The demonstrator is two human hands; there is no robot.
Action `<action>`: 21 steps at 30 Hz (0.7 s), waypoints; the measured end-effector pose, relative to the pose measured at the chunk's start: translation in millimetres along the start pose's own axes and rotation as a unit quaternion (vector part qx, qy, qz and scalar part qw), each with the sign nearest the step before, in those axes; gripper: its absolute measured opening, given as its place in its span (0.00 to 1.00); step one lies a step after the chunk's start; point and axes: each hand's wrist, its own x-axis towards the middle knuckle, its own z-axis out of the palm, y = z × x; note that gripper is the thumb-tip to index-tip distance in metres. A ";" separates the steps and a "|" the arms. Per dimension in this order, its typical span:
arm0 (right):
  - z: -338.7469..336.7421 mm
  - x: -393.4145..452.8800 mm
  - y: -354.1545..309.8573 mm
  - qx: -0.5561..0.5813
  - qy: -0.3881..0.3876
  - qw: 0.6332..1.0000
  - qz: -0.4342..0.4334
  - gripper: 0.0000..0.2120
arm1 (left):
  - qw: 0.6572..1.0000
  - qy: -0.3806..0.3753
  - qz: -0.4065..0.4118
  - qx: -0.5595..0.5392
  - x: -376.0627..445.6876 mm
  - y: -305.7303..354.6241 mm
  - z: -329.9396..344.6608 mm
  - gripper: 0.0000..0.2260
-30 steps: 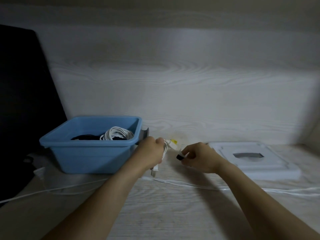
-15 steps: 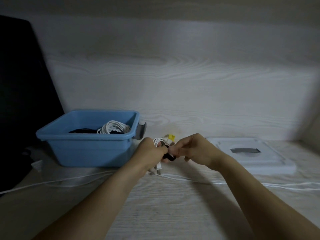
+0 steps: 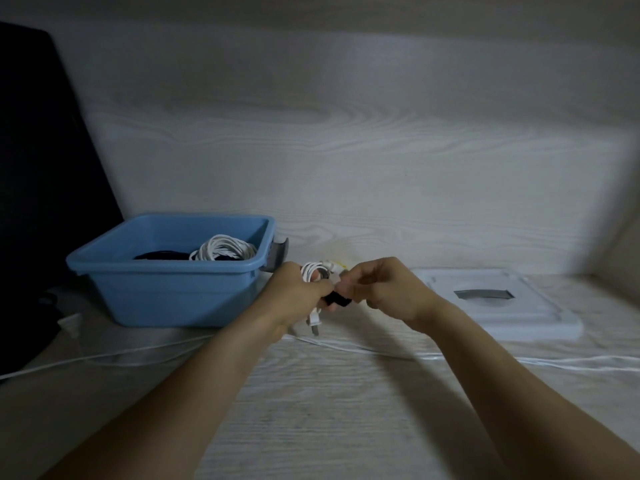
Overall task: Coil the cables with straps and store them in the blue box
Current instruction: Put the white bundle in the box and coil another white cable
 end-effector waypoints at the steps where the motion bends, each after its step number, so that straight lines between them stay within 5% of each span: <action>1: -0.9 0.8 -1.8 0.015 0.016 1.000 0.009 0.06 | 1.000 -0.003 0.003 0.006 -0.2 0.3 -0.7 0.08; 7: 4.9 8.1 -2.8 0.106 0.093 0.988 0.063 0.09 | 0.999 0.014 0.006 0.043 5.3 -2.5 -3.7 0.08; 11: -5.6 14.6 -3.9 0.276 0.219 0.932 0.086 0.10 | 0.995 0.029 0.002 0.092 7.7 -9.8 -7.8 0.08; 13: -17.9 13.8 0.7 0.208 0.234 0.947 0.071 0.09 | 0.996 0.019 -0.013 0.081 8.5 -12.5 -8.5 0.08; 16: -22.8 9.9 11.4 0.094 0.200 0.972 0.081 0.07 | 0.998 0.001 -0.018 0.066 9.6 -10.6 -6.4 0.09; 21: -13.4 1.4 7.7 -0.101 0.015 0.982 0.158 0.22 | 0.999 -0.010 0.000 0.047 6.1 -7.5 -2.2 0.09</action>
